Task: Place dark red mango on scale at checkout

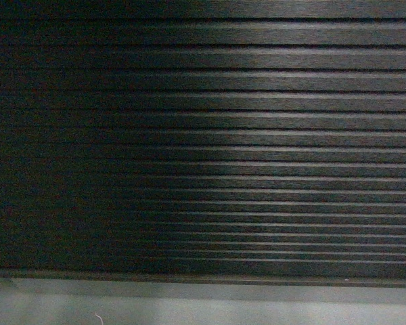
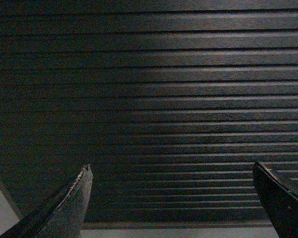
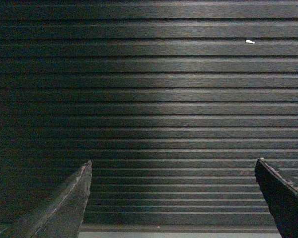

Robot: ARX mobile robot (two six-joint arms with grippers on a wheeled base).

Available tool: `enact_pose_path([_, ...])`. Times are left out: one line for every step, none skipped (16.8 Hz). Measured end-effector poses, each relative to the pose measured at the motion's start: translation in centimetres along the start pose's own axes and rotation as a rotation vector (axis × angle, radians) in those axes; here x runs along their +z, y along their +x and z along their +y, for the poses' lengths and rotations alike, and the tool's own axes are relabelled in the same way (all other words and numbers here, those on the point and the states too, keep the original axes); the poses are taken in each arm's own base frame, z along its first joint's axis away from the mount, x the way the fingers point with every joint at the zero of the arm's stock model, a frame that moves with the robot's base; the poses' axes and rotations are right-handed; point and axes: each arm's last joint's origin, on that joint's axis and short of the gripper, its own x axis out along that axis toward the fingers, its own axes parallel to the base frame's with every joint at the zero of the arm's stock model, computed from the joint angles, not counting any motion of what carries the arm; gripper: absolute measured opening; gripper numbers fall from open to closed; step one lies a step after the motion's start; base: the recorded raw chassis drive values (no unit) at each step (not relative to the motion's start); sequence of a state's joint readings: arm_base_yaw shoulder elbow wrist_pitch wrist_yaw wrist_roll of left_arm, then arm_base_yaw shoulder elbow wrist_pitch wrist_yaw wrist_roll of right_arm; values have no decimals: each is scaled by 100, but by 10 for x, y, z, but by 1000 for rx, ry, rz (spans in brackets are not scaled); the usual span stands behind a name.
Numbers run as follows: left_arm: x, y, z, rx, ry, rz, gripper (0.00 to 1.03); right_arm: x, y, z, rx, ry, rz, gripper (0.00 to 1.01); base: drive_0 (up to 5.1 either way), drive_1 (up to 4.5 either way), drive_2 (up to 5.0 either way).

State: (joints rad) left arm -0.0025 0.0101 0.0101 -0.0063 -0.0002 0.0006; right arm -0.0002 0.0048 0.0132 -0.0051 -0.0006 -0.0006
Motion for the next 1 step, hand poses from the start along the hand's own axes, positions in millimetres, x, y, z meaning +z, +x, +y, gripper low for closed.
enact_pose_path([0, 0, 0, 0, 0, 0, 98, 0, 0, 0, 0, 0, 0, 98, 0, 0, 0])
